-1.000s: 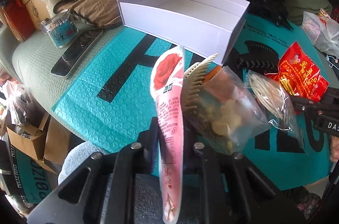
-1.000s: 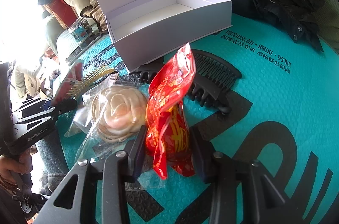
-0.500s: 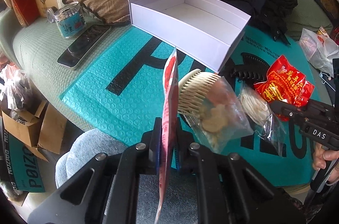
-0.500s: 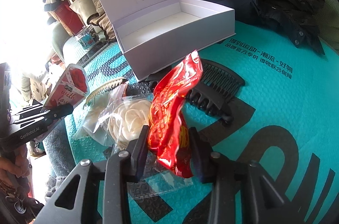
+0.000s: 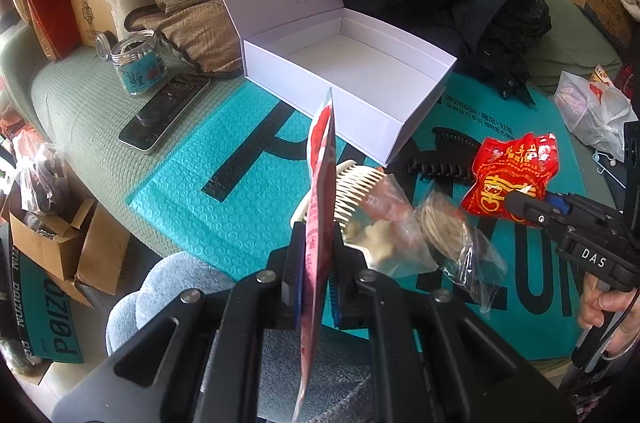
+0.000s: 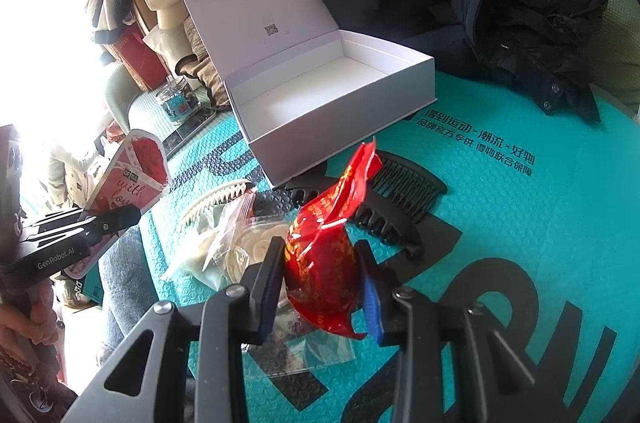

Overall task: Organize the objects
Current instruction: 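Lift the red snack bag and pink packet and carry both toward the white box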

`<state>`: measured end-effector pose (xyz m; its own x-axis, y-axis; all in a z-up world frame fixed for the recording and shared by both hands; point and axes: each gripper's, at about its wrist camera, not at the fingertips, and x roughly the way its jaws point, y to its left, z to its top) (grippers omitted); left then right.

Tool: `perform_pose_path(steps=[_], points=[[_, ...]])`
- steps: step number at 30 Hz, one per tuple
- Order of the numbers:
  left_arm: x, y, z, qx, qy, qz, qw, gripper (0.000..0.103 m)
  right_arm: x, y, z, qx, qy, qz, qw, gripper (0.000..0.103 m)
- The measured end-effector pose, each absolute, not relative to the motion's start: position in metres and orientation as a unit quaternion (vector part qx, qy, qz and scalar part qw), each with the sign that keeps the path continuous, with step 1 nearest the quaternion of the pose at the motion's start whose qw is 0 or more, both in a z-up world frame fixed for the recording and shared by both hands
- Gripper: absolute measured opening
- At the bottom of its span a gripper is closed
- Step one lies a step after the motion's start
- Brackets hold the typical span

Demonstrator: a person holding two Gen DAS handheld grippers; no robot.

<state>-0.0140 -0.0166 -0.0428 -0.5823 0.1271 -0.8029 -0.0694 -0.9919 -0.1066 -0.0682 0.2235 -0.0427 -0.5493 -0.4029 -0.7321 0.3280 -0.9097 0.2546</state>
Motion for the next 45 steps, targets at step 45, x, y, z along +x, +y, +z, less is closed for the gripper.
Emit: perform_pose_path(steps=[45], points=[[-0.132, 0.018, 0.036, -0.421, -0.019, 0.904, 0.067, 0.009, -0.151, 0.201, 0.030, 0.353, -0.039, -0.888, 0.292, 0.035]])
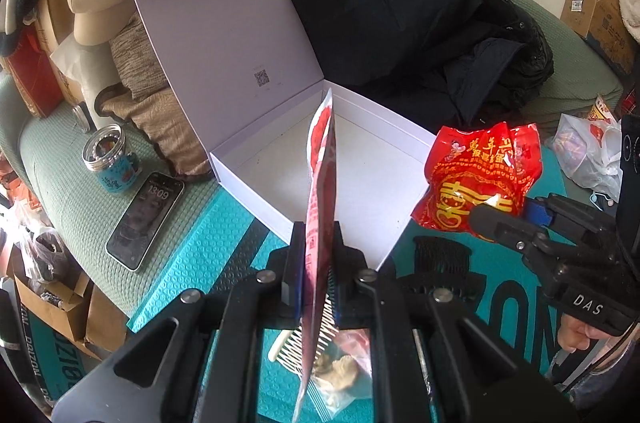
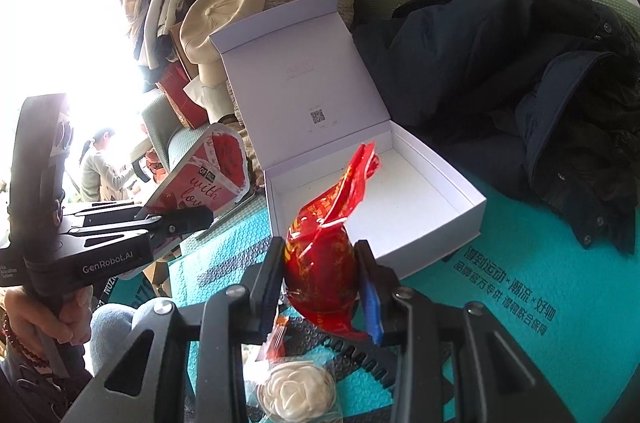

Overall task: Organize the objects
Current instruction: 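Lift the red snack bag and pink packet and carry both toward the white box, then lower both items into the white box and open both tools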

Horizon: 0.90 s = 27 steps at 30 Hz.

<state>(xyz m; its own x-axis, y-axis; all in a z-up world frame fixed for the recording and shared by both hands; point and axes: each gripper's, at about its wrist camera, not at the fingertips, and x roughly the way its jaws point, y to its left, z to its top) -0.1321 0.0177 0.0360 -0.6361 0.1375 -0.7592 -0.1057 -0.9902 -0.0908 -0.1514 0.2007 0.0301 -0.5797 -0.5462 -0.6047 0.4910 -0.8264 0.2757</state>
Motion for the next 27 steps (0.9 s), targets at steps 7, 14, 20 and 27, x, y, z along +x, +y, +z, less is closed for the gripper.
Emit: perform_pose_path(steps=[7, 14, 20, 27], points=[[-0.174, 0.021, 0.035, -0.426, -0.015, 0.902, 0.073, 0.009, -0.181, 0.190, 0.032, 0.348, -0.035, -0.888, 0.300, 0.035], [-0.216, 0.014, 0.024, -0.434, -0.010, 0.897, 0.079, 0.009, -0.211, 0.177, 0.031, 0.346, -0.030, -0.887, 0.305, 0.035], [-0.255, 0.011, 0.017, -0.439, 0.002, 0.895, 0.078, 0.009, -0.237, 0.168, 0.028, 0.340, -0.022, -0.889, 0.305, 0.035], [-0.299, 0.012, 0.010, -0.439, 0.013, 0.895, 0.080, 0.009, -0.269, 0.158, 0.026, 0.334, -0.015, -0.893, 0.302, 0.035]])
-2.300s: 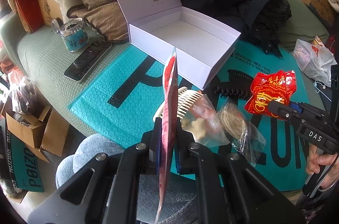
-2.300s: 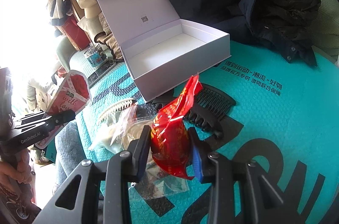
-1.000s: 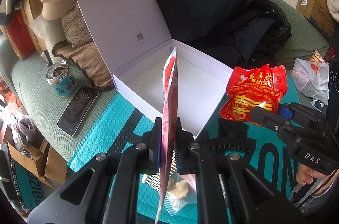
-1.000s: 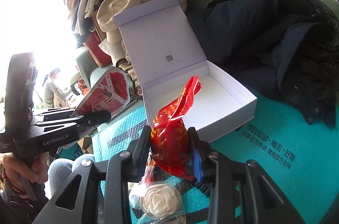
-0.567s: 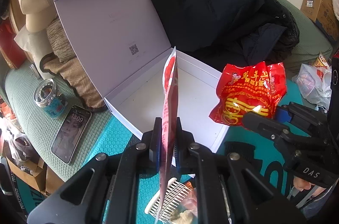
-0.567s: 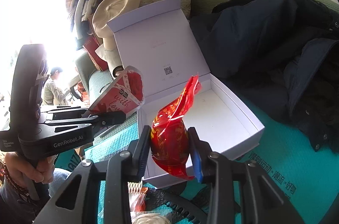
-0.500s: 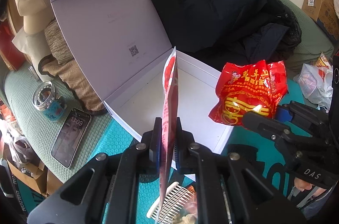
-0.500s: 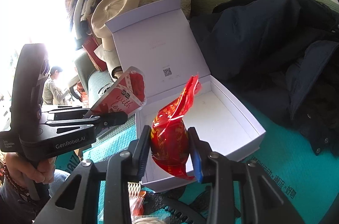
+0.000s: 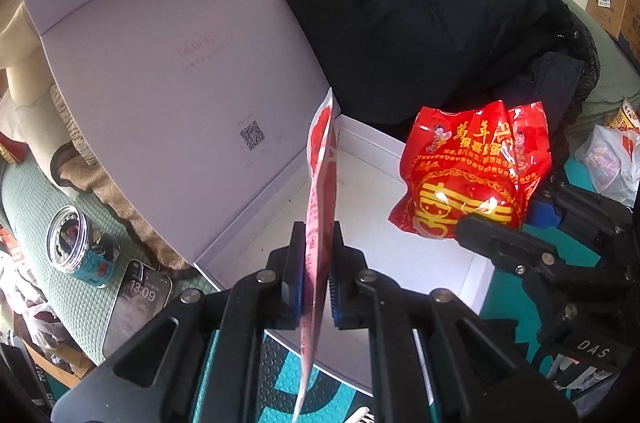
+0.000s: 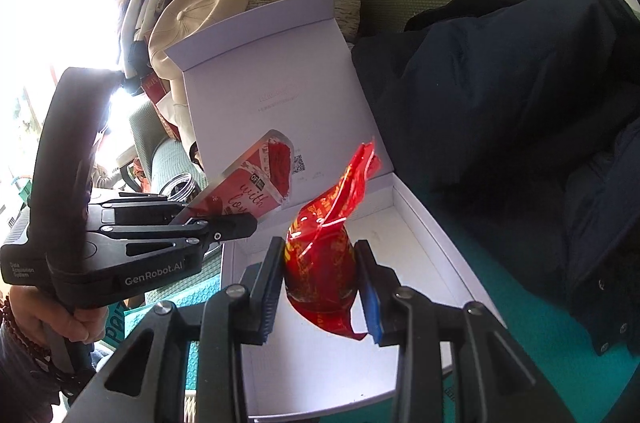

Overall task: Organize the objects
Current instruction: 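Lower both items into the white box and open both tools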

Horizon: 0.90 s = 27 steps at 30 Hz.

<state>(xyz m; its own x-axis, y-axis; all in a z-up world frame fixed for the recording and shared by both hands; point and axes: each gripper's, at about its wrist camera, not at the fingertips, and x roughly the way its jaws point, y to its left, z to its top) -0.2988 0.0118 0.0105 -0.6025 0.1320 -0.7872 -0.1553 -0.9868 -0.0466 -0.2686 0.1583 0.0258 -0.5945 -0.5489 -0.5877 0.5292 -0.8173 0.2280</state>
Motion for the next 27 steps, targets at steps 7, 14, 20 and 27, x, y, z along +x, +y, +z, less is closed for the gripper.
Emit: perform_pose_path(steps=[7, 14, 20, 27], points=[[-0.341, 0.016, -0.001, -0.443, 0.029, 0.893, 0.080, 0.009, -0.298, 0.157, 0.021, 0.333, -0.015, -0.896, 0.293, 0.035], [-0.375, 0.020, -0.020, -0.454, 0.043, 0.887, 0.073, 0.009, -0.323, 0.155, 0.010, 0.338, -0.007, -0.898, 0.281, 0.035], [-0.398, 0.025, -0.040, -0.465, 0.059, 0.880, 0.078, 0.009, -0.336, 0.152, -0.003, 0.349, 0.001, -0.896, 0.275, 0.035], [-0.418, 0.030, -0.055, -0.480, 0.067, 0.871, 0.078, 0.010, -0.344, 0.145, -0.018, 0.366, 0.018, -0.892, 0.264, 0.035]])
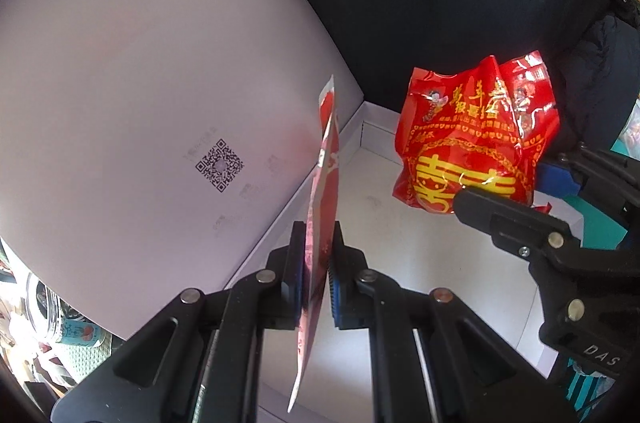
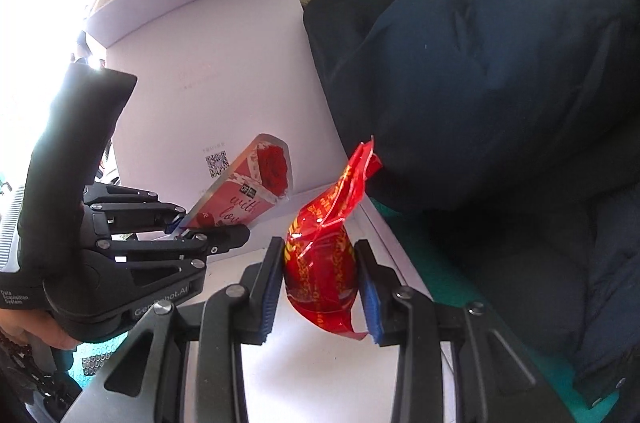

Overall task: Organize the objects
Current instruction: 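Lower both items into the white box and open both tools, then withdraw both tools from the box back toward the remaining items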

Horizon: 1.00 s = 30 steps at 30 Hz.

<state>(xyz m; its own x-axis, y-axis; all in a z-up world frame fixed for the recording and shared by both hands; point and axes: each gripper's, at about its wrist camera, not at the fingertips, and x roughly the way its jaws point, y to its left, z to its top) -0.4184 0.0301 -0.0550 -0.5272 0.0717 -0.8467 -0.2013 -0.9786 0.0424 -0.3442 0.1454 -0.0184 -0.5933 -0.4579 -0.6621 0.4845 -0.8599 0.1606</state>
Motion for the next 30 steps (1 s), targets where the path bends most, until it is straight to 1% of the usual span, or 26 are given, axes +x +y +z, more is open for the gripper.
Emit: perform_pose_path(steps=[6, 7, 8, 10, 14, 16, 24, 26, 27, 30], points=[[-0.426, 0.032, -0.056, -0.484, 0.069, 0.870, 0.069, 0.010, -0.346, 0.146, -0.021, 0.374, 0.023, -0.892, 0.253, 0.036], [-0.427, 0.033, -0.055, -0.485, 0.070, 0.869, 0.063, 0.014, -0.344, 0.147, -0.019, 0.368, 0.024, -0.895, 0.253, 0.037], [-0.428, 0.033, -0.054, -0.487, 0.070, 0.868, 0.059, 0.017, -0.342, 0.148, -0.016, 0.362, 0.026, -0.896, 0.254, 0.043], [-0.431, 0.032, -0.050, -0.487, 0.066, 0.870, 0.051, 0.028, -0.338, 0.147, -0.011, 0.354, 0.035, -0.900, 0.251, 0.053], [-0.432, 0.034, -0.038, -0.479, 0.070, 0.874, 0.035, 0.038, -0.332, 0.147, -0.005, 0.345, 0.049, -0.908, 0.233, 0.054], [-0.434, 0.034, -0.032, -0.479, 0.071, 0.875, 0.032, 0.052, -0.331, 0.148, -0.004, 0.351, 0.044, -0.907, 0.228, 0.055], [-0.431, 0.029, -0.008, -0.463, 0.062, 0.884, 0.012, 0.053, -0.322, 0.147, 0.020, 0.346, 0.055, -0.913, 0.207, 0.055], [-0.423, 0.028, -0.003, -0.461, 0.058, 0.886, 0.008, 0.053, -0.316, 0.150, 0.030, 0.340, 0.055, -0.916, 0.205, 0.055], [-0.403, 0.021, -0.003, -0.458, 0.054, 0.887, 0.007, 0.053, -0.312, 0.150, 0.033, 0.337, 0.056, -0.918, 0.203, 0.055], [-0.386, 0.013, 0.006, -0.451, 0.046, 0.891, 0.004, 0.053, -0.299, 0.152, 0.047, 0.325, 0.059, -0.923, 0.197, 0.059]])
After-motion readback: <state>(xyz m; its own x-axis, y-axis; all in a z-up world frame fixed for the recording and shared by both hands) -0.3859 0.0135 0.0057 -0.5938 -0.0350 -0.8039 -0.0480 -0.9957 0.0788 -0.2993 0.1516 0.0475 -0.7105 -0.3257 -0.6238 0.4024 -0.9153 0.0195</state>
